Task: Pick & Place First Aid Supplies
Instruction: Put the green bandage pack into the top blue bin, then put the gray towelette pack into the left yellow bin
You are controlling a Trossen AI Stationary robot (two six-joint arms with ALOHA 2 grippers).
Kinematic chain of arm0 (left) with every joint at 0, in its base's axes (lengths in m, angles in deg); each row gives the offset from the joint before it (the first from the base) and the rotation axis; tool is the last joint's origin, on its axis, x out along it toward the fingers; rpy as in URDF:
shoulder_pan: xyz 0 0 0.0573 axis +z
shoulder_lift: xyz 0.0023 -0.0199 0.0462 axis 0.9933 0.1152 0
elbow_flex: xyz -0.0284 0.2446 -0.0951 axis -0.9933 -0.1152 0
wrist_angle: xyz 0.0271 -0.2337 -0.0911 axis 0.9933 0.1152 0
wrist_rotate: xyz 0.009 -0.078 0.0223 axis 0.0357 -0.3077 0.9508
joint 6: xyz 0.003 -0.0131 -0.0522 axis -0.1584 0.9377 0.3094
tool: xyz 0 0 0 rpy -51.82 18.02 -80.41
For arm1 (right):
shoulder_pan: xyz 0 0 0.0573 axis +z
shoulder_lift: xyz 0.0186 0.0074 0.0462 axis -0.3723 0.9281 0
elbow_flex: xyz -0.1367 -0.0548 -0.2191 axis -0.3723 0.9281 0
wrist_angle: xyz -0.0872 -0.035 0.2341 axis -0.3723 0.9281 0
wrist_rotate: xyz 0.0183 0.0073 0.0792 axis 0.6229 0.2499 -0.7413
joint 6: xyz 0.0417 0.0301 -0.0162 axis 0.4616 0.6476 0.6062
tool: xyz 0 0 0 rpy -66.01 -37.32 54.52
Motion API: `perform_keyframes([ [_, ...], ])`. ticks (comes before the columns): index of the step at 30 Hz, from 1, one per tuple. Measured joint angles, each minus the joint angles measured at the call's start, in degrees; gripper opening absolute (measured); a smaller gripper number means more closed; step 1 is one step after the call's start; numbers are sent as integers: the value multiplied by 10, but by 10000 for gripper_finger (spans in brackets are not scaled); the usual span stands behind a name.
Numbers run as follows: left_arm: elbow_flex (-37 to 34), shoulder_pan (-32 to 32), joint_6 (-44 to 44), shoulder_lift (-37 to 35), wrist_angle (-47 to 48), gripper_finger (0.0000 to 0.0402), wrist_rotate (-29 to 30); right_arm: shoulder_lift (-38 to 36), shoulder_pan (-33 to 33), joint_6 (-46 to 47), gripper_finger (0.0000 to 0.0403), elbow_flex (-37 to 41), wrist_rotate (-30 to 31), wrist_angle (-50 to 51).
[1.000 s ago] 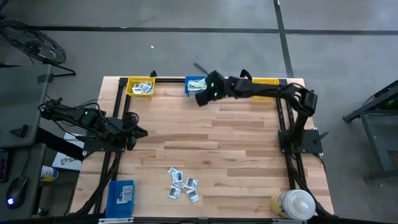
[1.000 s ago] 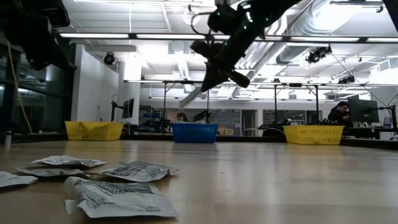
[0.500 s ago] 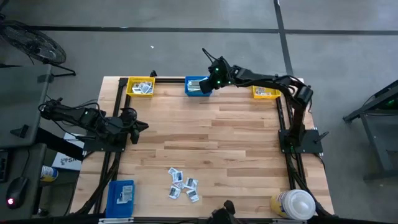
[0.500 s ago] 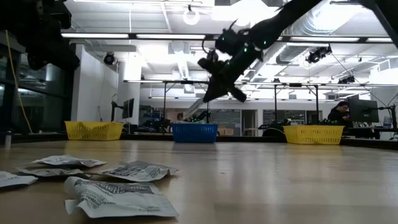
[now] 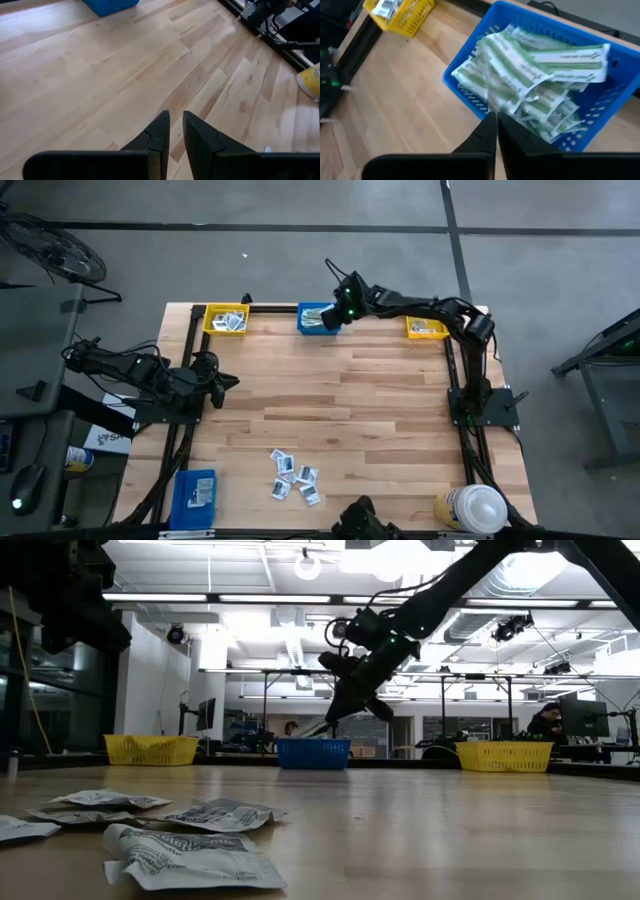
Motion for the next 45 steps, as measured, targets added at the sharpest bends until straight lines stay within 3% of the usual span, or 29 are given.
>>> perform_keyframes([
  [4, 0, 0, 0, 0, 0, 53, 0, 0, 0, -9, 39, 0, -10, -2],
  [13, 0, 0, 0, 0, 0, 53, 0, -12, -2, -13, 155, 0, -20, -2],
  [21, 0, 0, -15, 0, -5, 53, -26, -95, 21, -39, 176, 0, -32, 68],
  [27, 0, 0, -25, 0, -6, 53, -45, -149, 121, -50, 177, 0, 16, 146],
  [36, 0, 0, -79, 9, -30, 53, -103, -150, 340, -10, 177, 1, 118, 219],
  [41, 0, 0, -84, 36, -41, 53, -130, -135, 444, 105, 177, 1, 201, 211],
  [45, 0, 0, -118, 76, -108, 53, -166, -113, 505, 251, 160, 1, 244, 202],
])
